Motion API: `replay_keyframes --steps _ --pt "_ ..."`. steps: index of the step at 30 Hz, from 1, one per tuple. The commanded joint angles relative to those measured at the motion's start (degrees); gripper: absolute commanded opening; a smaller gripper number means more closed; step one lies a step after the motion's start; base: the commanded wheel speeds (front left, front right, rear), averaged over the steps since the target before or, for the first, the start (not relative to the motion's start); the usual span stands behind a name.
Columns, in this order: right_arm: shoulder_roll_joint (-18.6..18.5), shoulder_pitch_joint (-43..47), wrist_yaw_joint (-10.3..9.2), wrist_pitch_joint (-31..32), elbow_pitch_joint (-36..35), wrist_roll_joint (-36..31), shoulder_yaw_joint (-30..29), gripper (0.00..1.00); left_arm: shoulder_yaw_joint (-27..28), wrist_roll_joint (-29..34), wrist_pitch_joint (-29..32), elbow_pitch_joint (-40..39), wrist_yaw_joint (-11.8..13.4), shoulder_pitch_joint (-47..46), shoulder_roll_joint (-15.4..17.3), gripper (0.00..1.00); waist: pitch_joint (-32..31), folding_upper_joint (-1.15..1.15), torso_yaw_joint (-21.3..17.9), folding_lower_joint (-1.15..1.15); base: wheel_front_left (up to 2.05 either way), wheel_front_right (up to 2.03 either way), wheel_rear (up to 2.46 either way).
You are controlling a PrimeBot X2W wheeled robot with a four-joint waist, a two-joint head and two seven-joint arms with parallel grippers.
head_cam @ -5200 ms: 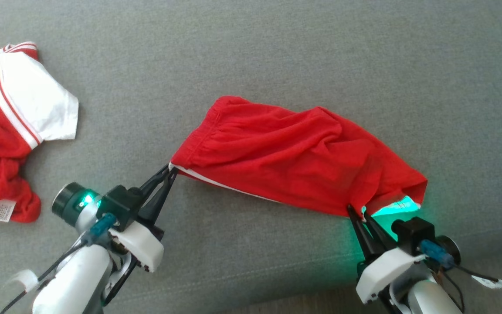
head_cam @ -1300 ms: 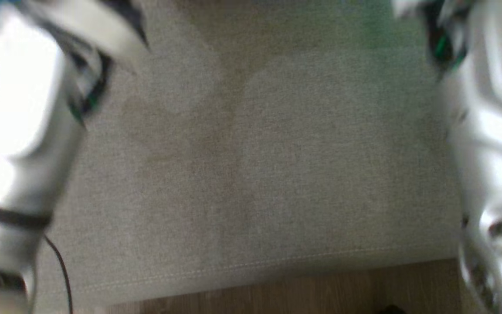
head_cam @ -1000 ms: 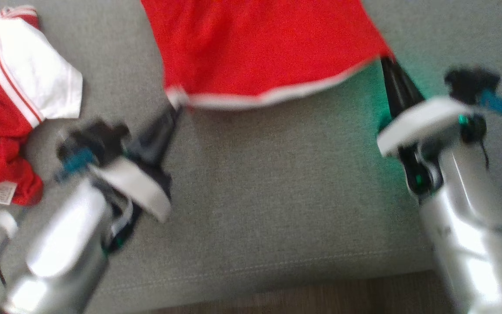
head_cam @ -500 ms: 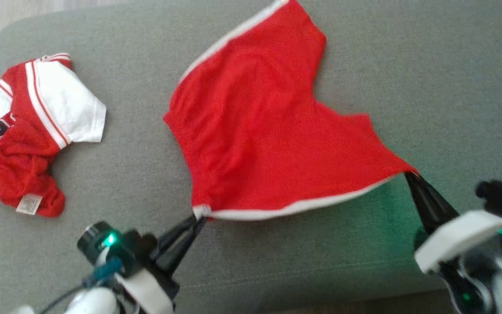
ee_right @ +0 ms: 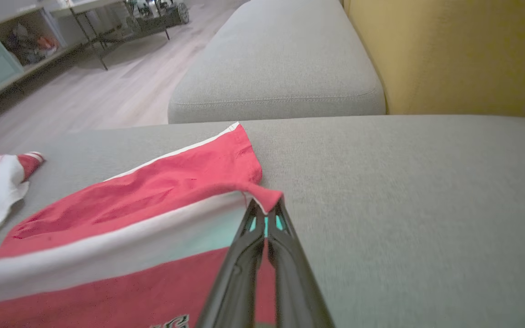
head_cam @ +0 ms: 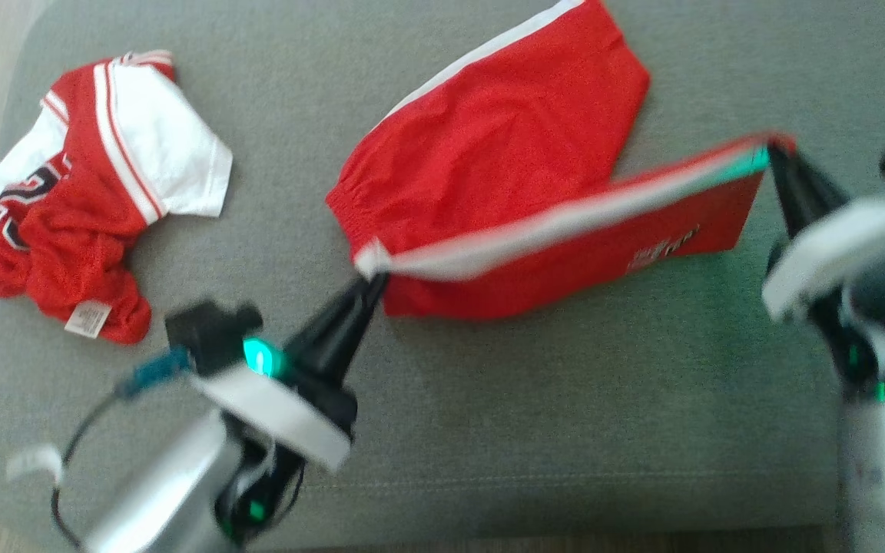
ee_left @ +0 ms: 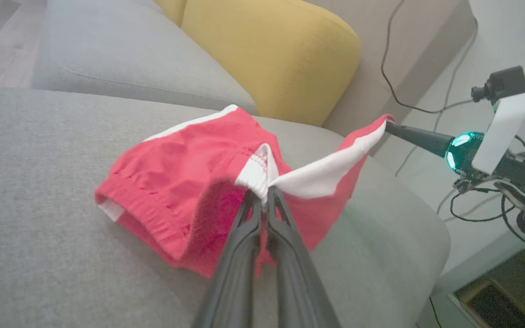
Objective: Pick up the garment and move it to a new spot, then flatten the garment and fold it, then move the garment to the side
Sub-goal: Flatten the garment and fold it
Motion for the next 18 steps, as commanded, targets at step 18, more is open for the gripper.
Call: replay_keyframes --steps 18 --pt "-3.08 -43.52 -0.01 -7.02 43.20 -9.61 9.02 0.00 -3.25 -25.45 -0.22 16.71 0.06 -25.47 -6.73 0.00 12.44 0.00 8.97 0.00 0.00 0.00 0.00"
